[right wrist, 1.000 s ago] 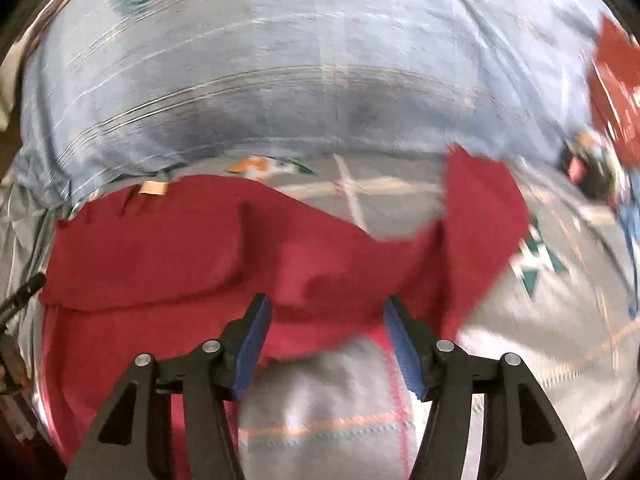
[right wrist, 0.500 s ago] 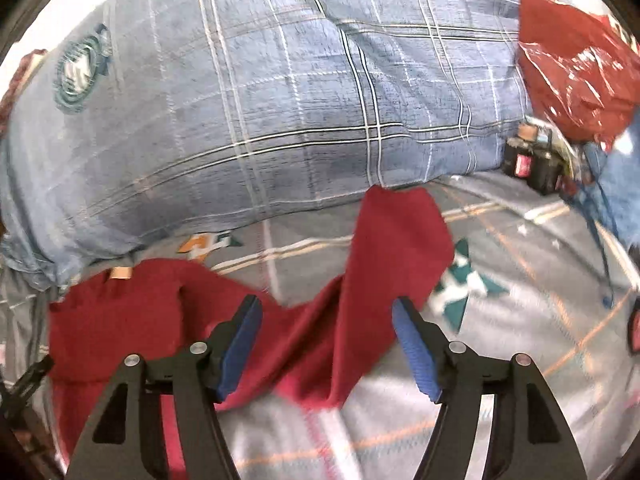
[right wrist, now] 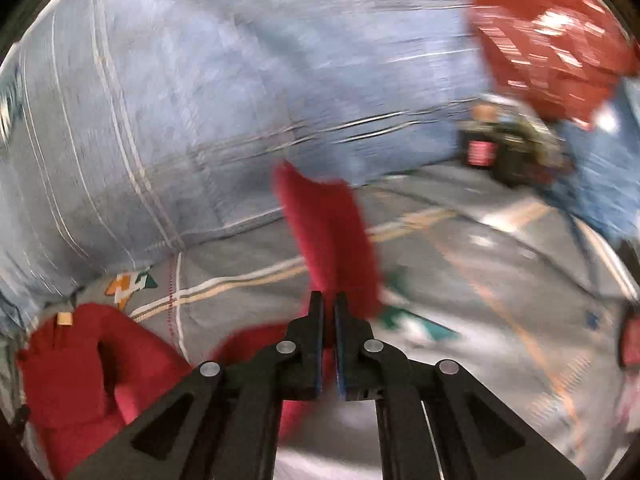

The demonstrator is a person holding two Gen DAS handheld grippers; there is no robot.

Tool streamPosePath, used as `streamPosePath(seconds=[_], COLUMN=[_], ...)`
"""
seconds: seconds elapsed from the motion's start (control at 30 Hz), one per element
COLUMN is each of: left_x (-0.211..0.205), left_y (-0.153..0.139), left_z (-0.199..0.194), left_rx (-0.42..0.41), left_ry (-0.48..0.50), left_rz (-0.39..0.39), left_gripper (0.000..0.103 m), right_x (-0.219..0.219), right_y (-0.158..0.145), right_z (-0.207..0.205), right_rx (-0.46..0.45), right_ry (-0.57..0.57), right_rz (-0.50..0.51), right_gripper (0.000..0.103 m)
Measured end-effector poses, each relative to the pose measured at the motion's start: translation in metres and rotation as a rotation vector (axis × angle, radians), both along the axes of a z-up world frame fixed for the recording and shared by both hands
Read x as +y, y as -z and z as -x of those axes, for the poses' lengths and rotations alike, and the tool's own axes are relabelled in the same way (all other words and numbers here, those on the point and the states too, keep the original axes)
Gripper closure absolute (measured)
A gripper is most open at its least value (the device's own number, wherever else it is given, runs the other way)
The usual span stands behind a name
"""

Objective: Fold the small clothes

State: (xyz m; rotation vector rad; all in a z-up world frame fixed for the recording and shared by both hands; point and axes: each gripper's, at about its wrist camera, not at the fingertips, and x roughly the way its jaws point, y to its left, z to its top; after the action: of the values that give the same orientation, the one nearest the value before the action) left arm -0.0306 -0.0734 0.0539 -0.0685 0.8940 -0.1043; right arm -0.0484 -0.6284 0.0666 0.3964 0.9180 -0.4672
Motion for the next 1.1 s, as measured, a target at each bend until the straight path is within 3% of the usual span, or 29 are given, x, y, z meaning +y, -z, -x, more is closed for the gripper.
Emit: streamPosePath(seconds=[0.07, 0.13, 0.2, 0.23, 0.33, 0.47, 0.6, 0.67, 0.83, 0.87, 0.9, 0.97, 1.1], left_x=[0.001, 0.001, 0.001, 0.001, 0.001, -0.001, -0.003, -0.003, 0.005, 0.007, 0.008, 0.013, 0.024], left_y=[0.001, 0.001, 0.001, 0.001, 0.000, -0.001, -0.001, -0.002, -0.007, -0.009, -0.009, -0.012, -0.017], left_z=[0.001, 0.001, 0.002, 0.003, 0.006, 0.006, 0.006, 0.006, 0.005, 0.005, 0.005, 0.006, 0.008], left_rx=[0.003, 0.007, 0.007, 0.008, 0.007, 0.004, 0.002, -0.002, -0.013, -0.016, -0.017, -0.021, -0.034], left_ry=[0.000, -0.003, -0.009, -0.009, -0.003, 0.008, 0.018, 0.015, -0.002, -0.006, -0.009, -0.018, -0.051], left_rz=[0.000, 0.001, 0.006, 0.010, 0.013, 0.006, -0.003, -0.007, 0.030, 0.036, 0.040, 0.052, 0.082], left_gripper=[0.012, 0.012, 0.012, 0.012, 0.012, 0.012, 0.012, 0.012, 0.012, 0.012, 0.012, 0.012, 0.012], right_x=[-0.014, -0.022, -0.030, -0.033, -0.035, -0.033, -0.007, 0.007, 0.033, 0.036, 0.040, 0.044, 0.071], right_y=[-0.007, -0.007, -0.007, -0.010, -0.024, -0.024, -0.006, 0.006, 0.041, 0.043, 0.041, 0.035, -0.018], right_z=[0.039, 0.071, 0.102, 0.116, 0.132, 0.095, 0.033, 0.007, -0.040, -0.042, -0.042, -0.038, -0.021], right_rx=[-0.003, 0.041, 0.063, 0.038, -0.052, -0.099, -0.060, -0.029, 0.126, 0.133, 0.140, 0.133, -0.015], right_ry=[0.037, 0.072, 0.122, 0.142, 0.146, 0.085, 0.022, 0.004, -0.012, -0.025, -0.038, -0.062, -0.146], right_rz=[-0.030, -0.033, -0.043, -0.078, -0.160, -0.316, -0.416, -0.460, -0.391, -0.342, -0.276, -0.239, -0.078], right_gripper=[0.098, 0.089, 0.054, 0.049, 0.049, 0.045, 0.042, 0.042, 0.045, 0.066, 0.096, 0.097, 0.097])
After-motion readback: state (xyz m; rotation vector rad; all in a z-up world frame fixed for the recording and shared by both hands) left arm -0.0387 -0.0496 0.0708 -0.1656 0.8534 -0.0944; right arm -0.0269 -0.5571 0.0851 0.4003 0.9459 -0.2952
